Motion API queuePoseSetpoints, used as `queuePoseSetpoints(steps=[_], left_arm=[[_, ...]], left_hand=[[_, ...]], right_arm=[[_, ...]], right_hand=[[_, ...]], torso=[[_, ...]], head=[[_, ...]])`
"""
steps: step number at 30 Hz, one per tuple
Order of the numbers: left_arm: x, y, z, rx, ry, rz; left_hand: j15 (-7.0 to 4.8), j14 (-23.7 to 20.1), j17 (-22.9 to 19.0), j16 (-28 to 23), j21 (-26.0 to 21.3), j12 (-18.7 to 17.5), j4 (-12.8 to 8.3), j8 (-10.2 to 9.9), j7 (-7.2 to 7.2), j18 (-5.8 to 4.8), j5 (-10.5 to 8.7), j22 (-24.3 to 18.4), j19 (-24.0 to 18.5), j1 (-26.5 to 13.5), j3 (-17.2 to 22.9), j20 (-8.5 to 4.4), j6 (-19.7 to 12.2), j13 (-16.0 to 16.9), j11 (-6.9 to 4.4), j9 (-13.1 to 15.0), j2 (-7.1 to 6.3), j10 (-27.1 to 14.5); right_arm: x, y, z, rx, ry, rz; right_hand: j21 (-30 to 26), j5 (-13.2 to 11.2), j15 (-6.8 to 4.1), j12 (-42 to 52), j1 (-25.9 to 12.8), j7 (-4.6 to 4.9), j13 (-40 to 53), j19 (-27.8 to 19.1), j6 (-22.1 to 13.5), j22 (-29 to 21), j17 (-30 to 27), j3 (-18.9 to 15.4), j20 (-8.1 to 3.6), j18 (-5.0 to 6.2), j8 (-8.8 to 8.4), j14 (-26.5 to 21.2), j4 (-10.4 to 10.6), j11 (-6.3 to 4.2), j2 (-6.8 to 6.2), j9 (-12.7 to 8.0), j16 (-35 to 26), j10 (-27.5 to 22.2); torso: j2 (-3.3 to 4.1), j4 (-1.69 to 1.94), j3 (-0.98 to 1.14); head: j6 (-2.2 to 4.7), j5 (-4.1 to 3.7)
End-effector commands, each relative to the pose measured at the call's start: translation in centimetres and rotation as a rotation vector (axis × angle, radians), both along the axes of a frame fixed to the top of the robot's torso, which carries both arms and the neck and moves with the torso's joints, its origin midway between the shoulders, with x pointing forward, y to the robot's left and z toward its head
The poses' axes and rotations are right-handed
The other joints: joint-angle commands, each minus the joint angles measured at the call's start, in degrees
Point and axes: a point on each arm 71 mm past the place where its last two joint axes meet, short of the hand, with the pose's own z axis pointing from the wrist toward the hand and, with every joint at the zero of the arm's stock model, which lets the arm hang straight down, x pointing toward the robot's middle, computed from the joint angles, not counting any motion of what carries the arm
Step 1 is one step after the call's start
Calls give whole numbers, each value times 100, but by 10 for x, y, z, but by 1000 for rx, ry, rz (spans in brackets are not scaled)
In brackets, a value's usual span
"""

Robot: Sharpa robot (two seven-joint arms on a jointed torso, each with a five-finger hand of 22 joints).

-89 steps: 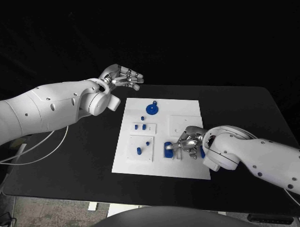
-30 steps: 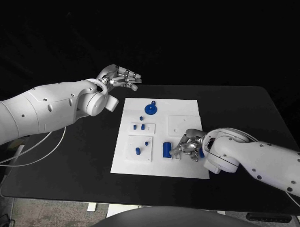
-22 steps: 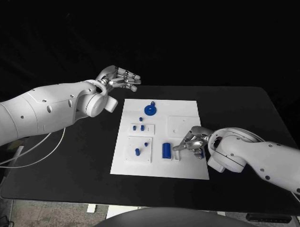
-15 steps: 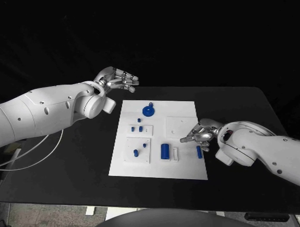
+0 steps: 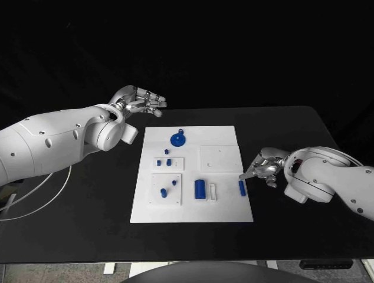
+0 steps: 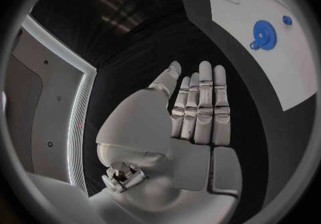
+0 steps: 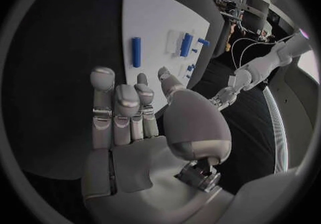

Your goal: Assemble the parts on the task board

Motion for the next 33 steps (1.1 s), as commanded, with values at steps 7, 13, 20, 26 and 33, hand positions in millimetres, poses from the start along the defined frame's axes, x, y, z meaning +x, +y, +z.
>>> queuePoseSetpoints(steps=[7,13,20,26,33], left_arm=[[0,-2,0,-10,0,-13],[0,-3,0,-9,1,-13],[0,-3,0,-9,2,-12],[0,-2,0,-9,4,-13],[-1,-2,0,-8,8,-14]], left_hand=[[27,22,12,41,-4,-2,253,-8,-27,-138,-284,-534,131,52,-361,22,-33,-2,-3,-1,-4,47],[49,47,-7,12,-5,-3,444,-10,-15,-165,-308,-700,165,-191,-710,28,-43,2,7,-1,-152,54],[50,168,-110,-160,14,-9,756,-5,-22,-193,-307,-1464,315,208,-2003,22,-47,2,4,0,235,62],[50,157,-87,-147,23,1,718,-9,-23,-196,-307,-1656,365,104,-1858,19,-44,4,5,2,179,50],[49,155,-78,-145,30,0,707,-7,-25,-199,-307,-1802,395,98,-1823,17,-46,4,3,2,172,54]], right_arm=[[-6,-10,-14,-157,13,-1],[-8,-1,-25,-162,25,-10],[-10,6,-32,-170,42,-7],[-10,10,-35,-192,40,3],[-9,12,-38,-232,28,16]], right_hand=[[-53,-207,33,-36,-88,-6,-13,260,50,249,-1,488,23,22,2,-5,689,11,-519,-4,-15,2],[-55,-215,26,-48,-157,4,-3,262,56,251,12,502,7,3,3,-8,1026,11,-652,-27,-25,16],[-45,-215,22,-64,-186,-8,6,265,86,254,37,513,1,-9,3,-1,1282,3,-694,-33,-22,30],[-48,-215,17,-70,-195,-20,16,264,120,252,46,470,-3,-12,4,0,1360,-4,-711,-30,-28,35],[-31,-215,16,-72,79,-41,20,266,191,257,58,565,-3,-21,14,5,1119,-16,-669,-17,-21,42]], torso=[[1,-7,0],[1,22,-6],[4,12,-12],[1,5,-11],[1,12,-10]], head=[[-4,-42],[-14,-60],[-40,-35],[-57,-24],[-70,-22]])
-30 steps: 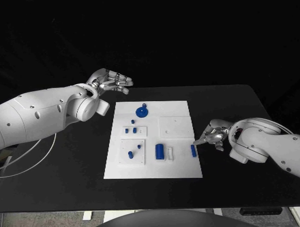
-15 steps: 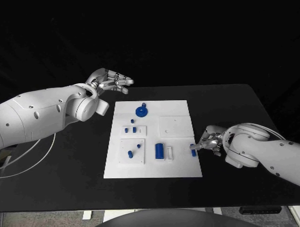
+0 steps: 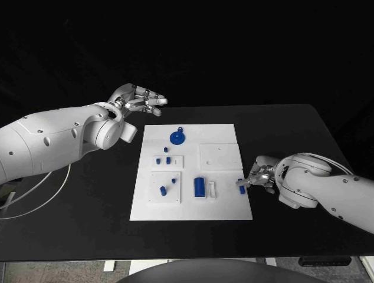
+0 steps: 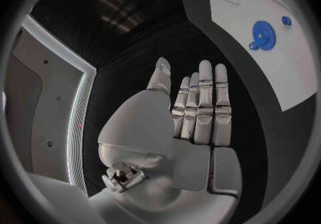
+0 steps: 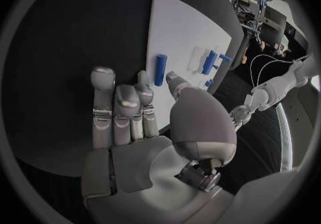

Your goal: Assemble the parts on the task board

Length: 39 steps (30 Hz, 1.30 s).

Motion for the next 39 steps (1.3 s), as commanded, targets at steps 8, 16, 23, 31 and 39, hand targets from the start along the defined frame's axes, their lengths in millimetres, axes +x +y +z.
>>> queuePoseSetpoints(steps=[8,16,23,31,39], left_arm=[[0,-1,0,-7,10,-11],[0,-1,0,-2,14,-10],[0,0,-1,1,18,-7],[0,1,-1,2,21,-4],[0,1,-1,3,23,-4]], left_hand=[[-4,20,12,-10,34,0,-17,-7,-14,-117,-25,-72,40,-7,55,-1,-32,3,-9,2,11,46],[-8,16,20,1,39,3,-66,-7,-13,-113,-18,-90,45,77,108,-2,-34,3,-10,2,56,47],[-9,7,29,16,42,5,-87,-7,-13,-108,-14,-96,48,111,141,-1,-36,2,-11,1,90,45],[-8,-16,49,49,47,6,-102,-7,-11,-102,-14,-111,49,100,153,3,-37,2,-9,2,105,42],[-7,-27,57,66,50,6,-105,-7,-11,-100,-14,-119,51,87,154,5,-36,2,-9,2,107,41]], right_arm=[[-3,1,-9,-79,6,27],[-4,0,-10,-80,7,24],[-4,-4,-12,-33,27,-6],[-5,-16,-8,23,36,-47],[-4,-13,17,96,-7,-49]], right_hand=[[4,-7,8,-21,511,-34,26,262,105,264,12,379,-8,-44,-51,12,-870,-42,235,-33,-23,43],[23,553,16,10,229,-28,33,261,133,279,-15,599,9,-31,-52,14,-1902,-37,625,-29,-15,8],[96,362,41,6,32,-49,-2,265,162,307,20,924,31,-53,-46,24,-2222,-37,954,57,50,41],[269,268,53,16,-137,-83,-46,268,224,346,86,845,43,-80,-51,29,-2196,-44,1028,-52,147,114],[362,96,61,31,-276,-100,-58,268,286,357,128,842,51,-97,-52,34,-1926,-46,987,-246,200,153]], torso=[[-7,-6,7],[-7,-10,6],[-9,2,6],[-12,-7,0],[-13,-6,-2]], head=[[-30,0],[-38,1],[-32,-4],[-26,30],[-27,59]])
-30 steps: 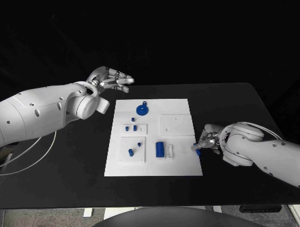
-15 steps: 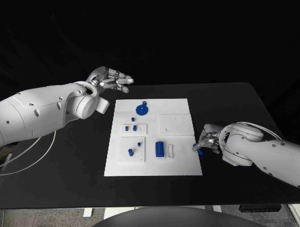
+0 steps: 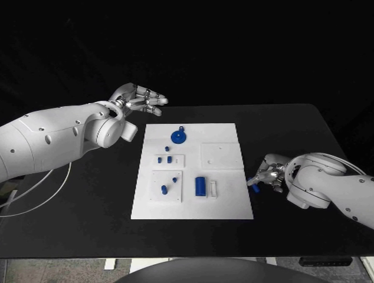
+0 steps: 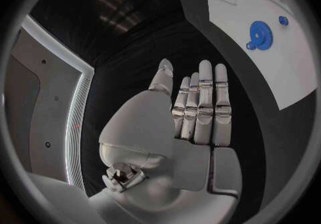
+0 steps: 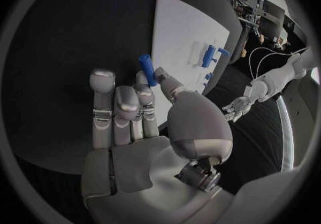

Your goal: Assemble the parts on the task board

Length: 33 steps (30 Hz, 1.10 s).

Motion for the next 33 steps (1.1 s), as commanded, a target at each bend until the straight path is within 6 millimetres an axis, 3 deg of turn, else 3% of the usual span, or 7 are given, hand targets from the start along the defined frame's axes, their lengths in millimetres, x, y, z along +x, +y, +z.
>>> queuePoseSetpoints(steps=[1,6,13,22,33], left_arm=[[0,-2,0,-5,3,-13],[0,-3,0,-6,4,-15],[0,-4,0,-6,5,-17],[0,-6,0,-7,5,-22],[0,-8,0,-9,6,-29]], left_hand=[[-7,-25,5,38,28,6,-3,-7,-14,-101,-18,-4,52,4,20,5,-39,2,-9,2,23,41],[-7,-25,5,38,28,6,-3,-7,-14,-101,-18,-4,52,4,20,5,-39,2,-9,2,23,41],[-7,-25,5,38,28,6,-3,-7,-14,-101,-18,-4,52,4,20,5,-39,2,-9,2,23,41],[-7,-25,5,38,28,6,-3,-7,-14,-101,-18,-4,52,4,20,5,-39,2,-9,2,23,41],[-7,-25,5,38,28,6,-3,-7,-14,-101,-18,-4,52,4,20,5,-39,2,-9,2,23,41]], right_arm=[[0,7,10,54,-7,2],[-1,17,22,94,-24,16],[-2,36,26,151,-5,24],[-4,63,12,167,33,44],[-6,87,-1,148,41,96]], right_hand=[[39,-1,42,26,-39,7,-12,266,47,359,7,19,50,-97,19,13,50,-22,-1,-53,38,50],[71,-8,40,24,-54,5,-17,271,58,364,17,29,49,-98,19,13,84,-24,10,-76,48,62],[68,-2,39,18,-85,4,-21,267,63,361,26,18,48,-98,19,13,127,-25,4,-104,56,63],[79,34,37,13,-84,8,-22,266,62,362,24,-8,46,-97,19,9,142,-26,18,-126,50,56],[83,86,33,11,-95,7,-14,267,63,357,33,-86,41,-99,20,10,149,-31,62,-155,49,51]], torso=[[-2,-1,3],[3,14,-3],[4,1,-2],[8,4,12],[10,0,14]], head=[[-1,14],[-10,33],[-14,63],[-24,86],[-19,94]])
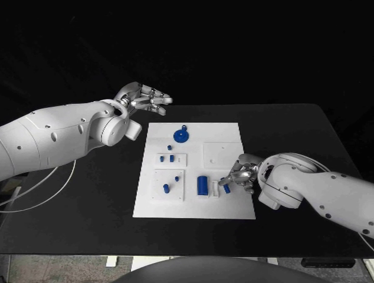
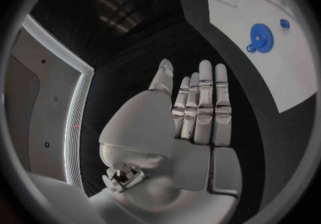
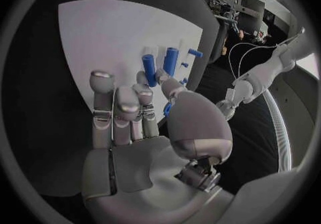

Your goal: Assemble the parts on the task board

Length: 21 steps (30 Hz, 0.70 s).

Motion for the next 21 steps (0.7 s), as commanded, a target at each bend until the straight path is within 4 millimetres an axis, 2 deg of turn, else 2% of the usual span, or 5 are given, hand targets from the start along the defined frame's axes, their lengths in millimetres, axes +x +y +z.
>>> queuePoseSetpoints(steps=[1,6,12,21], left_arm=[[0,-4,1,-8,0,-21],[0,-4,1,-9,0,-24],[0,-5,1,-10,1,-27],[-1,-6,1,-12,1,-33]], left_hand=[[-6,-42,14,61,31,6,-12,-6,-14,-100,-18,-29,53,-2,24,6,-39,2,-8,2,23,39],[-5,-52,18,75,33,5,-17,-6,-14,-100,-19,-43,53,-6,27,7,-39,2,-7,2,23,38],[-3,-55,17,75,32,6,-11,-7,-11,-100,-19,-49,52,-23,18,8,-42,2,-6,1,11,37],[-1,-57,14,75,32,7,3,-7,-12,-101,-19,-62,52,-47,12,10,-41,3,-6,2,-4,36]], right_arm=[[0,5,-2,-8,-5,15],[0,11,-5,-11,-3,23],[2,15,-8,-18,1,26],[5,19,-12,-26,7,27]], right_hand=[[18,28,33,11,-12,2,1,267,29,358,12,-48,41,-99,21,9,9,-23,40,-22,27,42],[19,44,31,16,-19,3,7,266,28,358,13,-52,40,-98,22,10,12,-25,42,-24,27,43],[16,66,30,12,-25,3,7,266,25,357,14,-60,38,-97,21,9,12,-26,45,-26,25,38],[21,85,27,14,-47,5,14,266,21,358,18,-78,36,-97,20,9,19,-26,54,-29,26,34]], torso=[[2,0,3],[4,3,3],[-1,8,-8],[1,4,-4]], head=[[6,-3],[12,4],[11,29],[9,63]])
